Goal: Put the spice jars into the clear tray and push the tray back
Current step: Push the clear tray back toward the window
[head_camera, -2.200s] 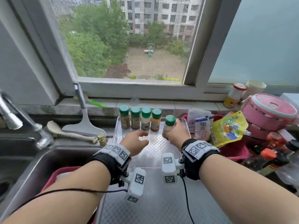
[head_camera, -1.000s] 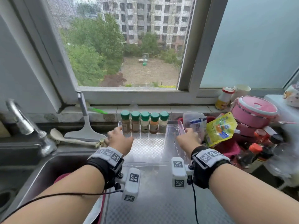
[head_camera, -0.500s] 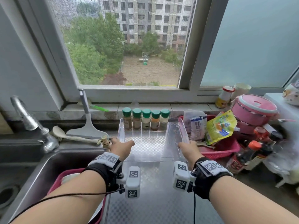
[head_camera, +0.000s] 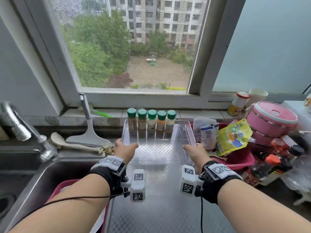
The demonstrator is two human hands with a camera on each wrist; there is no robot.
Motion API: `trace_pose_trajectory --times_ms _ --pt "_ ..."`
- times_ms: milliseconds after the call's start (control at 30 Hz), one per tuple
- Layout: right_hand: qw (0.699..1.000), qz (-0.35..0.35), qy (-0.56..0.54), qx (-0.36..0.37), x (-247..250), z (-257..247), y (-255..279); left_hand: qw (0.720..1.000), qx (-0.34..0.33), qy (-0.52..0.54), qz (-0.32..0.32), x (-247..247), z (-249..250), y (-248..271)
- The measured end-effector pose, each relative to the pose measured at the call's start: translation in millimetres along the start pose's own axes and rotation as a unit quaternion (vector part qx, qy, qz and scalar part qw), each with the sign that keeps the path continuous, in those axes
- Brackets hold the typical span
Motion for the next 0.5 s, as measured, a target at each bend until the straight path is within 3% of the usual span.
trace_pose_trajectory --times_ms 500 --pt "0.999 0.007 0.032 0.017 -8.4 -13.4 -23.3 1.0 0.009 0.008 -0.017 -3.6 10.1 -28.8"
Point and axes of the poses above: each hand's wrist, its own y-axis away from the middle knuckle, its own x-axis out of the back of the hand, z = x × y, the point moved 4 cm from there along -y, towards the middle knuckle, and after that the axes turned 8 degrees about -y, right-handed, at the moved point
